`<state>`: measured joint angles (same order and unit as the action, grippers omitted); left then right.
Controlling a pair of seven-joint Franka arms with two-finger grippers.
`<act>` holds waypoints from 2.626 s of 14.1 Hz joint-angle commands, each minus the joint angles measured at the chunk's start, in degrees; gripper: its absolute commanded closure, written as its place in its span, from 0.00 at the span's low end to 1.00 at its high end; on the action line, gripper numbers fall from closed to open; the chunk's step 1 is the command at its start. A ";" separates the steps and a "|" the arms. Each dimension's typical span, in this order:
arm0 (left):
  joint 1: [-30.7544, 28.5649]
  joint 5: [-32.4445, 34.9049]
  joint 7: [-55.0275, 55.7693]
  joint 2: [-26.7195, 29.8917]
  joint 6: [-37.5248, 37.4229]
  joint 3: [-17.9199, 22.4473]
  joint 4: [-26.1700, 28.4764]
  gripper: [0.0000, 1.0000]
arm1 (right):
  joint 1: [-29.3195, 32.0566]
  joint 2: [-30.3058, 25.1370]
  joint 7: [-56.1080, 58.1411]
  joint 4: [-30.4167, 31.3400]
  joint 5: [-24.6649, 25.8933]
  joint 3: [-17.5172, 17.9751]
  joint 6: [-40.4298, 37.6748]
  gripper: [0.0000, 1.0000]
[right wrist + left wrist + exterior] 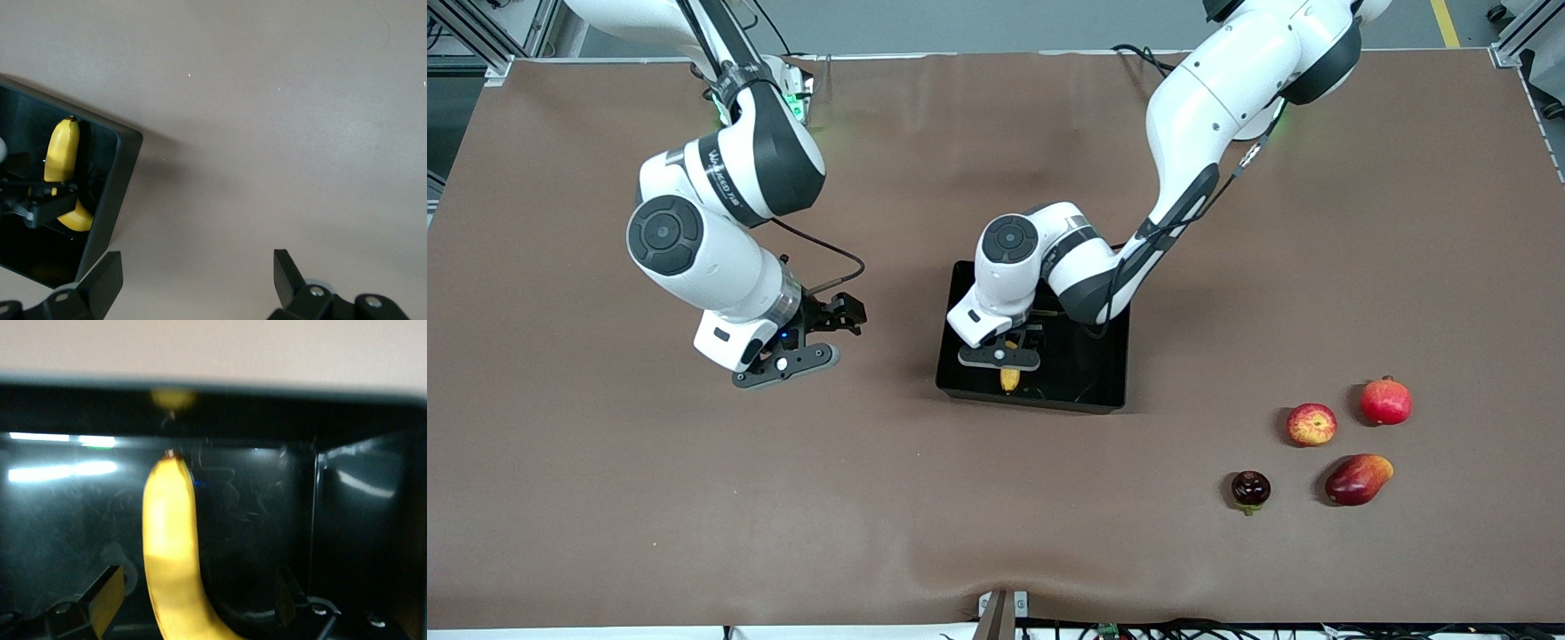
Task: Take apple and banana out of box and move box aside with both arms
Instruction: 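Lift the banana out of the box with the left gripper, then carry the banana beside the apples while the right gripper reaches the box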
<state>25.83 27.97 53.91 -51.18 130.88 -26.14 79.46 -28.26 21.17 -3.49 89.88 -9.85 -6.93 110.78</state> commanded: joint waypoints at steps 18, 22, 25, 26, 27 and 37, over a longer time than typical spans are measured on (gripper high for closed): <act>0.98 0.24 1.98 -0.76 -0.19 -0.57 3.60 1.00 | -0.12 -0.08 -0.99 -0.23 -0.79 -0.36 0.23 0.00; 0.19 0.25 1.81 1.87 -5.97 -0.92 2.46 1.00 | -0.21 0.01 -0.99 -0.23 -0.88 -0.36 0.76 0.00; 0.01 -0.10 1.37 6.52 -8.88 -1.01 2.54 1.00 | -0.30 0.01 -0.99 -0.31 -0.88 -0.36 0.85 0.00; -0.08 -0.37 1.28 8.01 -9.67 -1.01 2.54 1.00 | -0.30 0.01 -0.99 -0.32 -1.31 -0.36 0.85 0.00; -0.16 -0.54 1.20 9.51 -10.55 -1.10 2.54 1.00 | -0.39 0.09 -0.99 -0.32 -2.01 -0.36 0.85 0.00; -16.49 -11.97 -18.73 23.92 -26.80 -1.45 5.17 1.00 | -2.93 2.20 -3.52 -0.23 -2.99 -0.36 2.95 0.00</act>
<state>12.91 17.40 38.81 -30.96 106.85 -27.10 80.86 -29.46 22.30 -4.51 89.89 -12.18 -7.04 112.99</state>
